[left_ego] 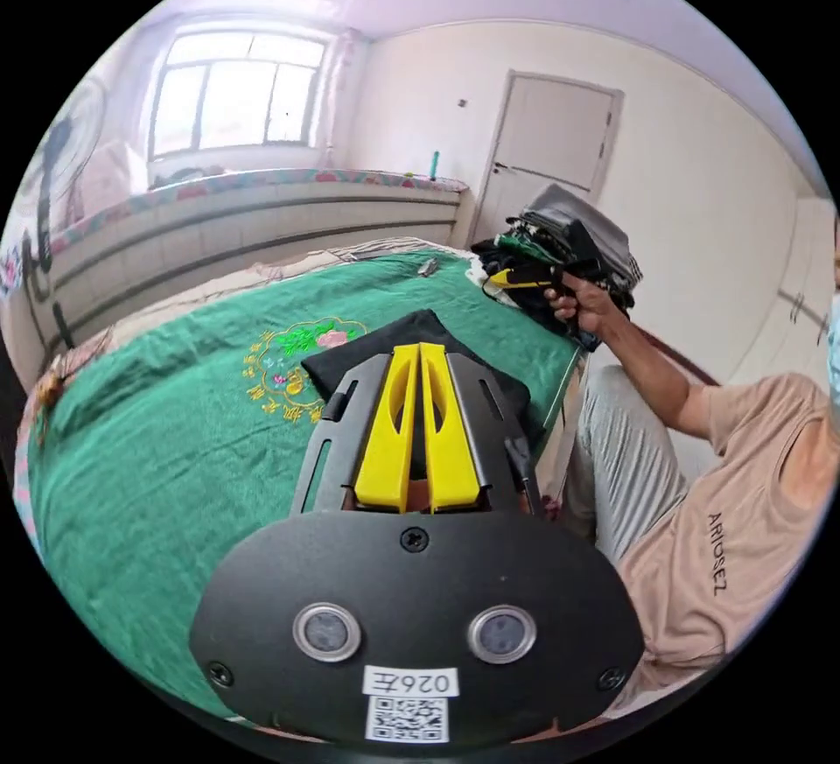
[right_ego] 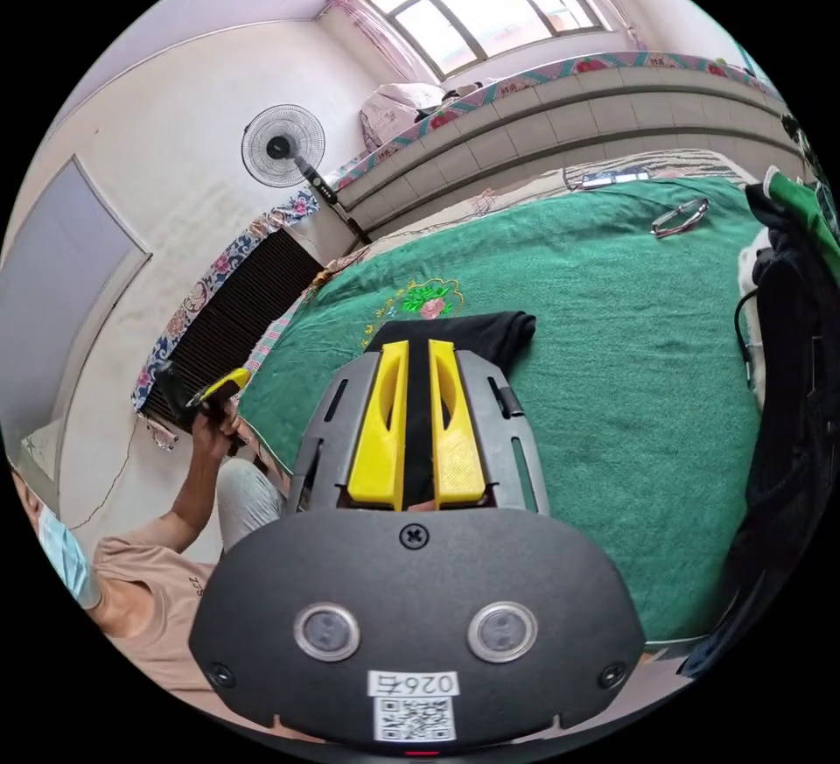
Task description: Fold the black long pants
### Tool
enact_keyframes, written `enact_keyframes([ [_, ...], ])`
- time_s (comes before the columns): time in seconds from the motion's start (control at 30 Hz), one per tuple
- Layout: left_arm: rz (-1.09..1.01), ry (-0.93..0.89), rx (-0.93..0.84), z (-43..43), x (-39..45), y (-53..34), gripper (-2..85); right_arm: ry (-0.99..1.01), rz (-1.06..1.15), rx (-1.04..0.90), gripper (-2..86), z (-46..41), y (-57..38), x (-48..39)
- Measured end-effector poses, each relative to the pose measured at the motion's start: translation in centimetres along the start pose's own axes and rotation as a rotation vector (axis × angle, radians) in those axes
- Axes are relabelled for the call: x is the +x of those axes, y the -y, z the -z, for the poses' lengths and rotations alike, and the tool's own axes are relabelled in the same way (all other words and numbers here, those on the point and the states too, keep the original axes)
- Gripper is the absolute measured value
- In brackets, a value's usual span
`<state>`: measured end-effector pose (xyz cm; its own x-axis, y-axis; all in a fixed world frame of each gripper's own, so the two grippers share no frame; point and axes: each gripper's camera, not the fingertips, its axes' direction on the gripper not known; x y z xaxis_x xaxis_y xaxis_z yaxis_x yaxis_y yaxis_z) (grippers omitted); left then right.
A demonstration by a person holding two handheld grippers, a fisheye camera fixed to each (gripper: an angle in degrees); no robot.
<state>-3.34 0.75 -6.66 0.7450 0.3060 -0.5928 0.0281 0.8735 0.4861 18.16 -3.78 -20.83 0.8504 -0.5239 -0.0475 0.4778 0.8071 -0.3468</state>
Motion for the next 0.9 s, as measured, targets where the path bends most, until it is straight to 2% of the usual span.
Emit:
enact_keyframes([
  [0.13, -0.277, -0.095, -0.135, -9.3, 5.2, 0.2, 0.7, -0.005, 0.057, -0.042, 1.3, -0.6, -1.4, -0.6],
  [0.27, -0.512, -0.102, -0.431, -18.9, 10.7, -1.6, 16.4, 0.02, 0.048, -0.128, -0.2, -1.5, -3.0, 0.8],
  [0.37, -0.633, -0.09, -0.589, -23.9, 13.5, -3.5, 20.2, 0.058, 0.025, -0.168, -0.8, -1.5, -4.1, 2.5],
  [0.5, -0.63, -0.12, -0.615, -26.4, 13.6, -3.6, 18.4, 0.062, 0.005, -0.207, -1.1, -0.8, -5.3, 4.4],
  [0.73, -0.498, -0.334, -0.576, -29.5, 10.5, -3.4, 13.6, 0.149, -0.02, -0.203, -0.9, 1.6, -7.3, 7.0],
  [0.9, -0.548, -0.281, -0.59, -32.1, 10.9, -4.3, 14.3, 0.147, -0.017, -0.192, -0.9, 3.1, -8.3, 7.4],
])
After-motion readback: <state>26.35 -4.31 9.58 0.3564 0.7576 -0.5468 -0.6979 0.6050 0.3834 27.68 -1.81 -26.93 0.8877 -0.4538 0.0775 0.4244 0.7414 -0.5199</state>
